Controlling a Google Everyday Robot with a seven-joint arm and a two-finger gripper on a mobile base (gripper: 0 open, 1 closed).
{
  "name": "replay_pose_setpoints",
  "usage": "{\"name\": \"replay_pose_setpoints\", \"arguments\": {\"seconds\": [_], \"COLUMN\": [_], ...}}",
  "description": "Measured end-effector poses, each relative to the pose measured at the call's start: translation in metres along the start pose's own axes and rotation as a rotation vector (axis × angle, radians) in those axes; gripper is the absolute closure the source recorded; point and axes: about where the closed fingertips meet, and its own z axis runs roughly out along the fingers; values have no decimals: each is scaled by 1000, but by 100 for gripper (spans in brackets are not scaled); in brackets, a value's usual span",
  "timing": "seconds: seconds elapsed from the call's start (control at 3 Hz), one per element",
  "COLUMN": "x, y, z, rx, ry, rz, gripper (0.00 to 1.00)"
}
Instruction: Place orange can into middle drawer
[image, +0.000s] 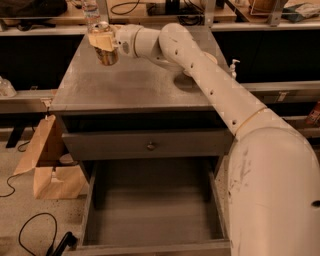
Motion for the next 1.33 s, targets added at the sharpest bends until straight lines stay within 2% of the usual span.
{"name": "replay_pose_setpoints", "arguments": {"seconds": [0.33, 0.67, 1.0, 1.33], "x": [-52, -76, -56, -15], "y": [39, 90, 145, 197], "z": [-34, -72, -105, -135], "rx": [-19, -27, -81, -119], "ry": [-48, -90, -96, -69], "rz": [-4, 24, 68, 90], "gripper": [100, 100, 100, 100]}}
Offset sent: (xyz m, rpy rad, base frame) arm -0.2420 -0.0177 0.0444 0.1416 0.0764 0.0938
